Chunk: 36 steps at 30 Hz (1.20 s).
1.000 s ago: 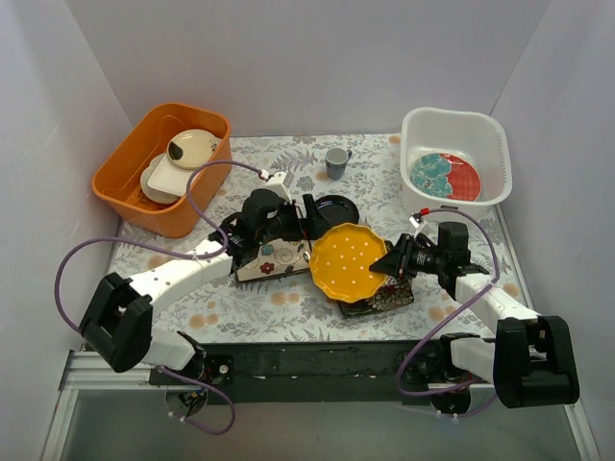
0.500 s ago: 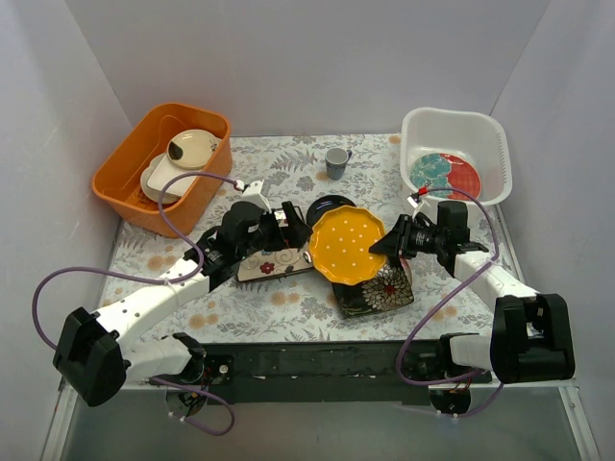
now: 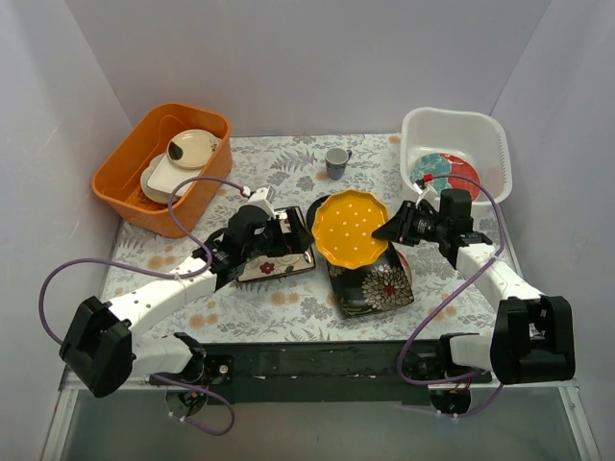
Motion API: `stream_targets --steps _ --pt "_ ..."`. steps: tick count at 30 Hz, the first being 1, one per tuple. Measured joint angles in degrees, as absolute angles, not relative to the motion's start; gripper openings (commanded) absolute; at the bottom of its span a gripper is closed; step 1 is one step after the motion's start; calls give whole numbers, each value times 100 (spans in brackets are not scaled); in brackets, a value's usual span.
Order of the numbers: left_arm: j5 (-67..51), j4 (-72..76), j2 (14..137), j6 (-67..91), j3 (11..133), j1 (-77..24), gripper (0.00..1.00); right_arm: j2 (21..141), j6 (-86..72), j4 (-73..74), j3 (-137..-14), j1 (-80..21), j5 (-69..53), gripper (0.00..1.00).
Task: Place the plates into the plastic bin on the countertop
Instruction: Place the plate in the plastic bin.
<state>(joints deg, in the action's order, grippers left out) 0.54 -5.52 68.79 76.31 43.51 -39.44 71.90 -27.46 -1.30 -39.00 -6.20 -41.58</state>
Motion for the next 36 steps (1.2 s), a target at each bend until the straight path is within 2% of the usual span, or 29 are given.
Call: stream_targets --steps 12,22,36 --pt "-325 -152 7308 7516 4248 -3944 98 7026 -2751 408 -4346 -604 -3446 1" --pt "-298 -134 7142 7498 3959 -3944 98 7535 -2790 436 -5124 -368 -3424 1" --pt "-235 -145 6842 7640 3686 -3944 98 8318 -3356 -67 -5614 303 -3472 1"
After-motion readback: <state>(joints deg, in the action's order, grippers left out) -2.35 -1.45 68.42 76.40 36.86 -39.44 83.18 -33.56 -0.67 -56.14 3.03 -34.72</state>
